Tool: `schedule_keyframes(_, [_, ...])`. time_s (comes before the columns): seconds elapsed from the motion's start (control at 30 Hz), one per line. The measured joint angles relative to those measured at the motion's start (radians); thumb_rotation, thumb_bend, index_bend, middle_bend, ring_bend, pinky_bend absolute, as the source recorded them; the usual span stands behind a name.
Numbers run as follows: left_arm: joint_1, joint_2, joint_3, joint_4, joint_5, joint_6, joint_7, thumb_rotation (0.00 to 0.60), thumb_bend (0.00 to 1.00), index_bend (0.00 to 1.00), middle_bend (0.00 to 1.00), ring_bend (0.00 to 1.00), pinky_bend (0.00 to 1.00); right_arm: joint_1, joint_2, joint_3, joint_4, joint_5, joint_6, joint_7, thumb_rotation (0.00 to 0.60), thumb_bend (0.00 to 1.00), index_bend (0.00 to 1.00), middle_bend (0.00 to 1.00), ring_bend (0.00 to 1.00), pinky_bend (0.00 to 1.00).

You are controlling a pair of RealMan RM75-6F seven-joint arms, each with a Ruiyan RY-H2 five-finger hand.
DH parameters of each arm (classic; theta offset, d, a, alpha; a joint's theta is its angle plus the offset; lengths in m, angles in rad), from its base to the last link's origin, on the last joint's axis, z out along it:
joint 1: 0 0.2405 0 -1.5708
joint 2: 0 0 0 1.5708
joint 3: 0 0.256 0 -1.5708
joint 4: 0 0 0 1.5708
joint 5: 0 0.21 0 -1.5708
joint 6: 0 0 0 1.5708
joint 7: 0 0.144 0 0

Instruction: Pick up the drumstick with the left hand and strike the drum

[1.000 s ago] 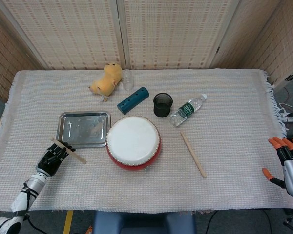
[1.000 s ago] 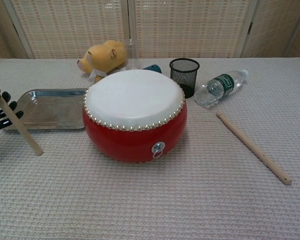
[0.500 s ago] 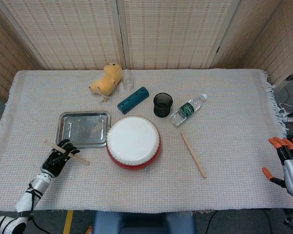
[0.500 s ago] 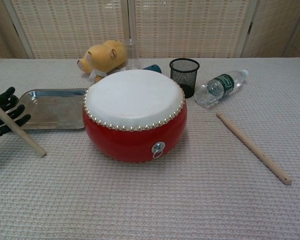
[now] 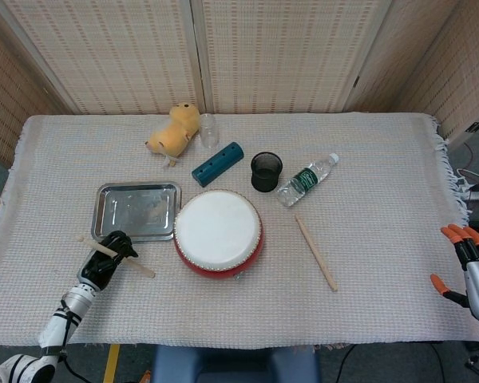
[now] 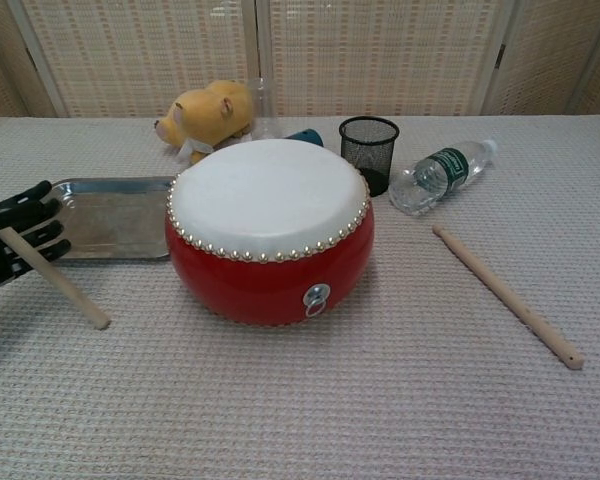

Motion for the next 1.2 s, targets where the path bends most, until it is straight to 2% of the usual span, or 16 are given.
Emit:
schedule_keyframes(0.3, [-0.005, -0.030, -0.008, -0.024, 0.032, 0.026, 0.086, 0.600, 0.26, 0.53, 0.62, 0.57, 0.55, -0.003, 0.000, 0.000, 0.002, 0.000, 0.004, 0.010, 0.600, 0.23, 0.15, 0.12, 0.00, 0.02])
schedule_keyframes(0.47, [-0.010, -0.032, 0.005, -0.022, 0.066, 0.039, 0.093, 0.600, 0.26, 0.56, 0.63, 0.58, 0.56, 0.001, 0.001, 0.000, 0.001, -0.001, -0.003, 0.006, 0.600, 0.23, 0.15, 0.12, 0.00, 0.02])
schedule_keyframes(1.2, [-0.002, -0.068, 0.085, -0.012, 0.133, 0.111, 0.287, 0.600, 0.25, 0.64, 0.70, 0.64, 0.58, 0.002, 0.005, -0.001, -0.021, -0.004, -0.001, -0.013, 0.600, 0.23, 0.15, 0.12, 0.00, 0.02])
